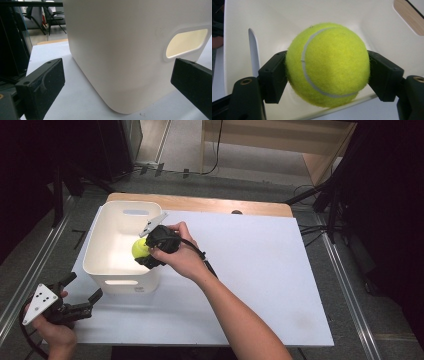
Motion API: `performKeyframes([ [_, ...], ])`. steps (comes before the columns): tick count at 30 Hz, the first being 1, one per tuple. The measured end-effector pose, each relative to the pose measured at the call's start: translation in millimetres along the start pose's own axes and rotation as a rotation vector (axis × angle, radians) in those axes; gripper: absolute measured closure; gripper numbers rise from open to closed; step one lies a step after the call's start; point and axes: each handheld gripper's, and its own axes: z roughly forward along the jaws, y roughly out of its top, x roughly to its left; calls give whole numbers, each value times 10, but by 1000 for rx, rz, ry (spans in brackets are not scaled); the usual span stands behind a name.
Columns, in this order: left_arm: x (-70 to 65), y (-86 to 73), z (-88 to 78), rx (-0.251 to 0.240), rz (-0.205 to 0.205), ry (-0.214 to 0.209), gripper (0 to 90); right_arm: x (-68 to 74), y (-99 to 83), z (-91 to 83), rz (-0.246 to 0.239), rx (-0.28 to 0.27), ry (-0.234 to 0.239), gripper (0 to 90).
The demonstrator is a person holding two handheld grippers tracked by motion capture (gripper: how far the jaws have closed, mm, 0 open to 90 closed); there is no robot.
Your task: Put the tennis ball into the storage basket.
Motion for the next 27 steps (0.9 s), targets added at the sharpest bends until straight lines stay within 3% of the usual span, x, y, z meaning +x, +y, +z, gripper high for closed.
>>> performKeyframes([
  [10,0,1,2,1,2,-1,0,-55,-32,-136,28,-62,32,109],
  [27,-6,0,9,5,3,4,0,-150,-319,-491,70,-158,-33,74],
])
